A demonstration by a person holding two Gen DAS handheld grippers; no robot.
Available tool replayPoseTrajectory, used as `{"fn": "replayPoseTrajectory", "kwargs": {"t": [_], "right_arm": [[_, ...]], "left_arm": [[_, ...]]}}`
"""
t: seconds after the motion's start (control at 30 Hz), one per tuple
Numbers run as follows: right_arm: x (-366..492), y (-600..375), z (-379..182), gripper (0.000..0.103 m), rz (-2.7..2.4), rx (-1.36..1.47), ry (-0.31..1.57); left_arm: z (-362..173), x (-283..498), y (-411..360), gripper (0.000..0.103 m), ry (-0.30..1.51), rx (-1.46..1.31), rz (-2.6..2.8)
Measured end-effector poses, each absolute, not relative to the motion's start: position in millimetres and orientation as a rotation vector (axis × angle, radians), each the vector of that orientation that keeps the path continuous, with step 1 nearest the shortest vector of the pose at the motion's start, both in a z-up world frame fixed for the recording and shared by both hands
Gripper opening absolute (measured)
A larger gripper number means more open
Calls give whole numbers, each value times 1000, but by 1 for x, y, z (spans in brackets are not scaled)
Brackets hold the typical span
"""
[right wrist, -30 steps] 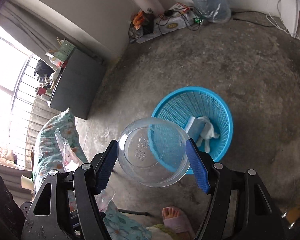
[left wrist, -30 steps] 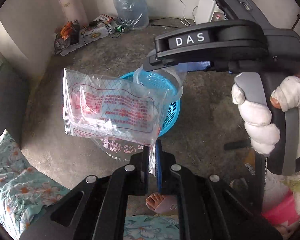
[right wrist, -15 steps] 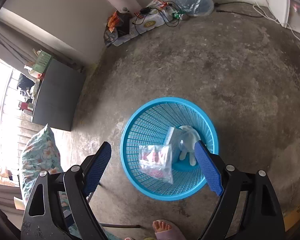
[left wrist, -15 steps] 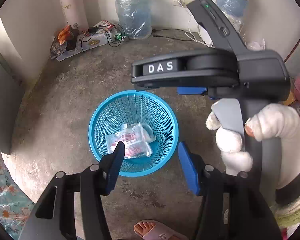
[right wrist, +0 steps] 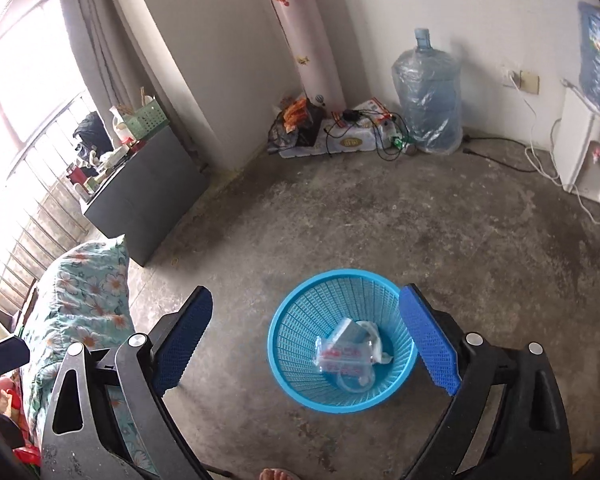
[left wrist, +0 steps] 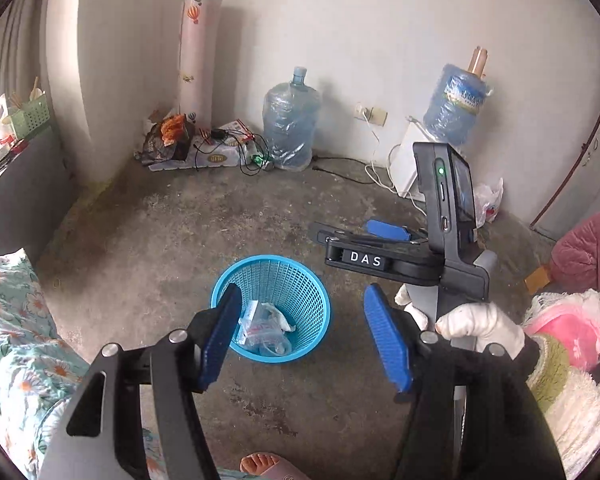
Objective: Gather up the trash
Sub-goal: 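Carry the bag and bowl to the wastebasket and release both inside, then move both tools back over the bed toward the snack bags and paper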
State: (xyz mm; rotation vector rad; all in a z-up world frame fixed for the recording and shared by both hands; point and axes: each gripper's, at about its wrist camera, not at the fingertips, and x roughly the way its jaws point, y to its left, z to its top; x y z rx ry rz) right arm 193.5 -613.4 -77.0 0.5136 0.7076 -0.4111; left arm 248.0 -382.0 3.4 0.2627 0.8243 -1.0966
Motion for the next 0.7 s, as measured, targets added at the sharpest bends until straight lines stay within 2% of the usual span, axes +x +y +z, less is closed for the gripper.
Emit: {"fn": "replayPoseTrajectory", "kwargs": {"t": [0.07,0.23,0.47,0.7], "right_arm": [[187,-595,-52,95,-395,457,648],[173,-546,-3,95,-246,398,571],[171,-461,34,95,37,353,626],[180,-376,43,95,239,326,703]], "left_arm": [[28,239,-340,72,781,183,-1055],[56,218,-237,75,728,44,-913],[57,174,-102,79,647,-20,-723],[42,134,22,80,594,-88,-462]]}}
